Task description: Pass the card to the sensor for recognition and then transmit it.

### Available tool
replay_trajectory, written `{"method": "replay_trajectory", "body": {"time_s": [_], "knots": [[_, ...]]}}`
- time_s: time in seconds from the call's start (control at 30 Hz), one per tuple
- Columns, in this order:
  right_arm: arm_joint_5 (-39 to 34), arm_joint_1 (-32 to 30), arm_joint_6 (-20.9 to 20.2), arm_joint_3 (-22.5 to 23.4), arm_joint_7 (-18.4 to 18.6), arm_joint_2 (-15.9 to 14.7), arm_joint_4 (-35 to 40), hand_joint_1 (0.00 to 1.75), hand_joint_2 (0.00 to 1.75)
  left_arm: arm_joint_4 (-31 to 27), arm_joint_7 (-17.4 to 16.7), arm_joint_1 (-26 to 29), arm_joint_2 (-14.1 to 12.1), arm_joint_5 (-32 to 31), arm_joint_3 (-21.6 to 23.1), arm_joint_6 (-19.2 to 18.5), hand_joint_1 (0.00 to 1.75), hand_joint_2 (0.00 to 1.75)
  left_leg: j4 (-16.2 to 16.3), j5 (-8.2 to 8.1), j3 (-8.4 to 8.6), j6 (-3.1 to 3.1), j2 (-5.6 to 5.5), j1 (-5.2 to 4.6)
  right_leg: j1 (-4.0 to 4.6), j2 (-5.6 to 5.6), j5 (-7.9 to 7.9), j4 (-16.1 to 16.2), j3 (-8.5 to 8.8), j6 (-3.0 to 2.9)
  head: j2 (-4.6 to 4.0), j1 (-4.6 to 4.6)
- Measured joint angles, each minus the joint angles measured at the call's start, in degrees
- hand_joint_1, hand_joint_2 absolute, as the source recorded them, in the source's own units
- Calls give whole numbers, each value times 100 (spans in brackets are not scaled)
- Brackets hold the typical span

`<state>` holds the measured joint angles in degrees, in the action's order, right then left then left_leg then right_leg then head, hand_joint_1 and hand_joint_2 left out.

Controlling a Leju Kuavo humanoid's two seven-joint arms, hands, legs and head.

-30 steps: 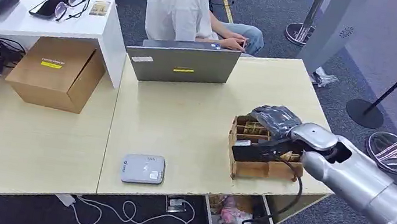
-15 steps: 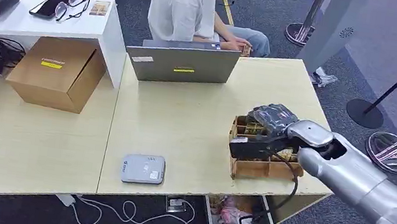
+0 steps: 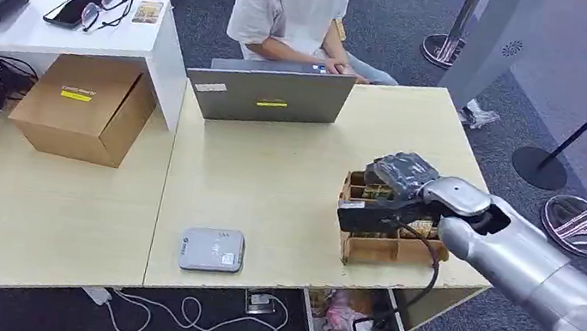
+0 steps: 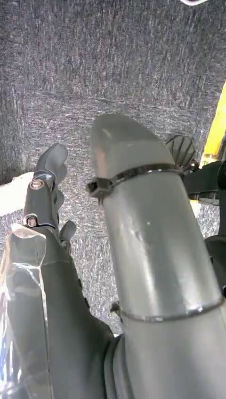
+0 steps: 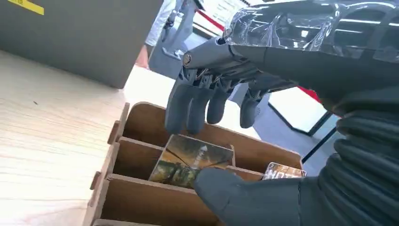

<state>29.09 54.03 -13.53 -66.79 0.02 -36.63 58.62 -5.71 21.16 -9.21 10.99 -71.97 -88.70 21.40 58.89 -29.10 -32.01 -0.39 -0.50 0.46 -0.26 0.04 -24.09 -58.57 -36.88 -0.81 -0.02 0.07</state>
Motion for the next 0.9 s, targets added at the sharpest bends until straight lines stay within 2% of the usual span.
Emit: {"method": "replay_trajectory", "body": {"time_s": [0.07,0.27,0.3,0.4,0.6,0.7,0.77,0.9], "knots": [[0,0,-2,0,0,2,0,112,175,0,0,1,0,13,0,0,0,0,0,0,0,0,0,0,0,0,0,0,0,0,0,0],[2,-35,-20,-17,0,4,-33,113,175,0,0,2,0,50,0,20,0,0,0,0,-1,0,0,0,0,0,0,0,-1,0,0,0],[4,-38,-22,-17,-2,4,-33,108,175,-2,0,1,0,50,0,20,0,0,0,0,-1,0,0,0,0,0,0,0,-1,0,0,-2],[4,-52,-20,-20,-4,4,-33,106,175,0,-2,3,0,61,0,28,0,0,0,0,-1,0,0,0,0,0,0,0,-1,0,0,0],[13,-131,-20,-20,46,4,-26,115,175,-2,-13,1,0,85,0,35,0,0,0,0,-1,0,0,0,0,0,0,0,-1,0,0,0],[13,-154,-20,-20,55,4,-20,141,175,0,-15,0,0,87,0,35,0,0,0,0,-1,0,1,0,0,1,0,0,-1,0,0,0],[24,-161,-20,-17,61,4,-4,175,175,0,-17,1,0,92,0,35,0,0,0,0,0,0,0,0,0,0,0,0,-1,0,0,0],[39,-180,-28,-17,103,4,24,175,175,-2,-20,2,0,105,0,35,0,0,0,0,0,0,0,0,0,0,0,0,-1,0,0,-2]]}}
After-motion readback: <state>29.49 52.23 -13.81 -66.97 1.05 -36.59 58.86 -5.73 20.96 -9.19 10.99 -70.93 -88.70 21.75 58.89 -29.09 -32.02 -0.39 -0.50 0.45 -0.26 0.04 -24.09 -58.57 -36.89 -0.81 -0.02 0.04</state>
